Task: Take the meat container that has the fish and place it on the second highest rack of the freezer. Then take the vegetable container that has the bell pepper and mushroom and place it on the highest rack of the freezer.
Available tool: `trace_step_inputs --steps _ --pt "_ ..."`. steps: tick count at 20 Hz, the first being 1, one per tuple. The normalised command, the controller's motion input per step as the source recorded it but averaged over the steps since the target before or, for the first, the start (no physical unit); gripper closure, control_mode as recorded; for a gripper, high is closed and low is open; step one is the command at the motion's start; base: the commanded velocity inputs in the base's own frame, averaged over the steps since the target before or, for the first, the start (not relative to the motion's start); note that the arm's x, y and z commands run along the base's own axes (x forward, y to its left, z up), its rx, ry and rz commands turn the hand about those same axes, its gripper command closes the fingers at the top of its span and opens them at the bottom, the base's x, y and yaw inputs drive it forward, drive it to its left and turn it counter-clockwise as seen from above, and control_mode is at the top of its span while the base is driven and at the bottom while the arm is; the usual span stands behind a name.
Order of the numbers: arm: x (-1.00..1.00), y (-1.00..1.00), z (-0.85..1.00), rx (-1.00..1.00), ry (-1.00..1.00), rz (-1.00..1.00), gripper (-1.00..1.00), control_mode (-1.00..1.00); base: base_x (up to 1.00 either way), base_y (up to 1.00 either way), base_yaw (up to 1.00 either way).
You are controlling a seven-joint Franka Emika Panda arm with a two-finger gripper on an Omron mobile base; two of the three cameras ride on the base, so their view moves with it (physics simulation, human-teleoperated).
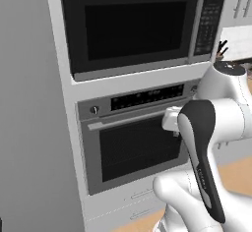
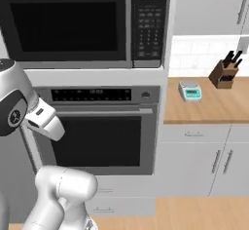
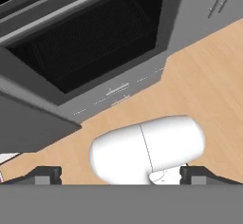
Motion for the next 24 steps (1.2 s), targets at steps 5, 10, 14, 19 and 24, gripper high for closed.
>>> trace_step_inputs --steps 5,10,14,19,24 --pt "0.0 0.0 0.0 0.0 0.0 0.0 -1.0 1.0 0.5 -1.0 0.04" --pt "0.0 0.0 0.0 0.0 0.0 0.0 -1.0 1.0 0.45 -1.0 0.03" --pt "0.0 0.0 0.0 0.0 0.0 0.0 -1.0 1.0 0.39 -1.0 0.05" --pt "0.0 0.0 0.0 0.0 0.0 0.0 -1.0 1.0 0.46 -1.0 0.08" --pt "0.0 0.0 0.0 0.0 0.0 0.0 -1.0 1.0 0.56 -1.0 0.1"
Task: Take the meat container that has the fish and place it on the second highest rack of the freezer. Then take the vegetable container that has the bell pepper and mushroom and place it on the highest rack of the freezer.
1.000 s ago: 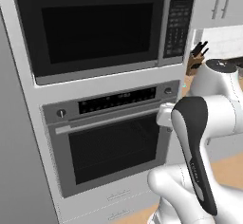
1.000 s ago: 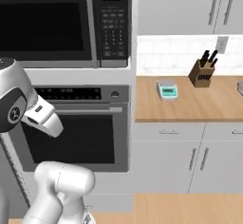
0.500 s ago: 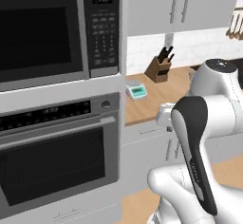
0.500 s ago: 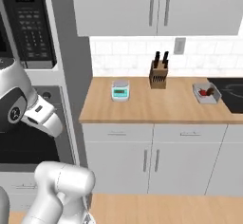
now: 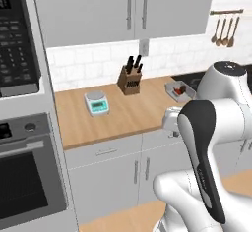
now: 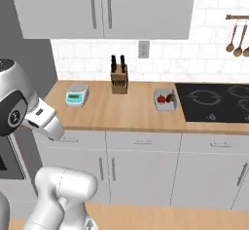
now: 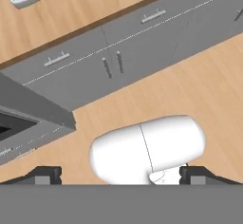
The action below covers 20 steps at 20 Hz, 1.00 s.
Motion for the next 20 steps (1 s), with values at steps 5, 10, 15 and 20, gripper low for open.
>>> trace_step_inputs --steps 5,10,15,20 --pt "0.0 0.0 0.0 0.0 0.0 0.0 -1.0 1.0 0.51 -1.0 0.18" --pt "0.0 0.0 0.0 0.0 0.0 0.0 -1.0 1.0 0.65 -1.0 0.24" --pt "0.0 0.0 0.0 0.0 0.0 0.0 -1.0 1.0 0.63 -0.74 0.25" --pt "0.0 0.0 0.0 0.0 0.0 0.0 -1.0 1.0 0.43 -0.22 0.03"
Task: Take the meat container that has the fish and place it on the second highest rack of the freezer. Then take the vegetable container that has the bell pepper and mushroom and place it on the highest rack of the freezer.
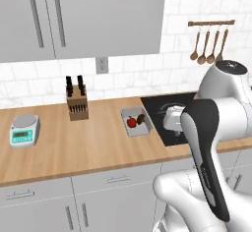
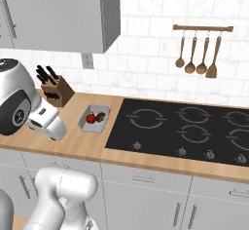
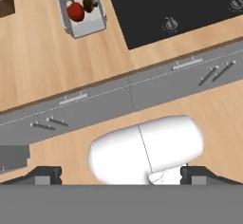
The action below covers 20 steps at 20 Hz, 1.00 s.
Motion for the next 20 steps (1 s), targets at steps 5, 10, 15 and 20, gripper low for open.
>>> trace_step_inputs --steps 5,10,15,20 --pt "0.51 0.34 -0.18 0.02 0.01 -0.32 -1.0 -1.0 0.0 0.0 0.0" --pt "1.0 0.25 -0.45 0.0 0.02 -0.43 -1.0 -1.0 0.0 0.0 0.0" --pt "1.0 -0.08 -0.58 0.04 0.16 -0.25 -1.0 -1.0 0.0 0.0 0.0" --pt "0.99 -0.43 -0.53 0.11 0.12 -0.09 -1.0 -1.0 0.0 0.0 0.0"
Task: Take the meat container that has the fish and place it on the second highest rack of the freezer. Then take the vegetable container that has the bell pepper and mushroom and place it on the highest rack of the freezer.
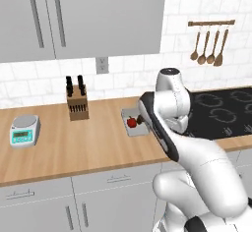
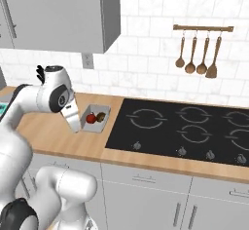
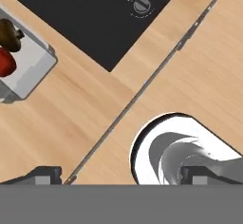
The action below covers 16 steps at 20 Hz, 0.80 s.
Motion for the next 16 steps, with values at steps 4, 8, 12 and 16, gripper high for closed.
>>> trace_step_inputs --steps 4,8,12,16 --pt "0.81 -0.3 -0.42 0.07 0.01 -0.01 -1.0 -1.0 0.0 0.0 0.0" --pt "0.59 0.0 -0.54 0.01 0.0 -0.01 -1.0 -1.0 0.0 0.0 0.0" --pt "0.43 0.0 -0.59 0.0 0.0 0.0 -1.0 -1.0 0.0 0.0 0.0" --pt "0.64 0.0 -0.52 0.0 0.01 0.0 -1.0 -1.0 0.0 0.0 0.0"
